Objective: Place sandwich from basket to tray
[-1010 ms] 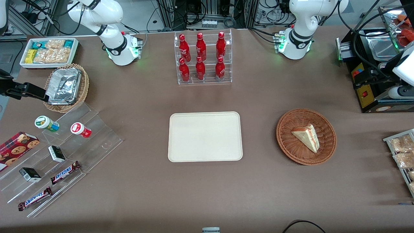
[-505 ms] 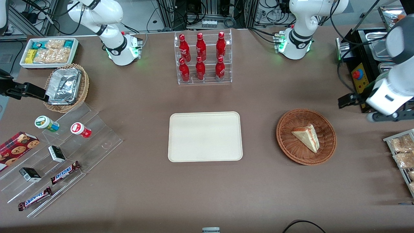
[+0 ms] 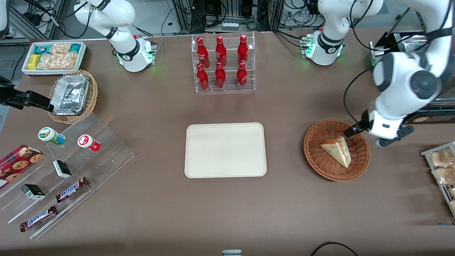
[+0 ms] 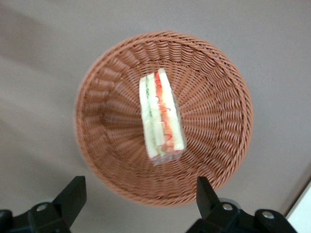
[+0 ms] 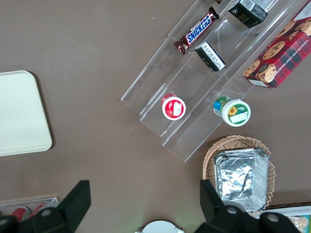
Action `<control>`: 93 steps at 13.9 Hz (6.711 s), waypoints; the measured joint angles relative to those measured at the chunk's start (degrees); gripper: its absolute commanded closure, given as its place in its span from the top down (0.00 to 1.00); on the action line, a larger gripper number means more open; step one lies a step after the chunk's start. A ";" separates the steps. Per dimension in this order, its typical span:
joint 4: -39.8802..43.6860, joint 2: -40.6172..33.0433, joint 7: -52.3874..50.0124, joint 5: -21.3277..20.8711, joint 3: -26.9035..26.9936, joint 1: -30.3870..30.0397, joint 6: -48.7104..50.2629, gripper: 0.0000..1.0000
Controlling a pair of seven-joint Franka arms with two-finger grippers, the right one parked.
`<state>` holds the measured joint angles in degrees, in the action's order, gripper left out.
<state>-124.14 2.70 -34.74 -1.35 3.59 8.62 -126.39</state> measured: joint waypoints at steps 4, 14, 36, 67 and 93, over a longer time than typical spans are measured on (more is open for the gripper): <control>-4.97 1.26 -7.25 -0.02 -0.28 0.52 -9.48 1.00; -8.55 7.87 -10.67 -0.02 -0.27 0.74 -24.44 1.00; 17.98 7.14 -20.05 -0.08 -6.34 19.40 10.58 0.14; 44.45 35.51 -20.15 -5.34 -5.39 33.41 -0.05 0.99; 35.42 0.77 31.40 -1.10 -4.46 -1.66 40.79 0.99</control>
<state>-88.72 3.48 -3.34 -2.45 -0.87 6.96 -85.60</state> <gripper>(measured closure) 0.004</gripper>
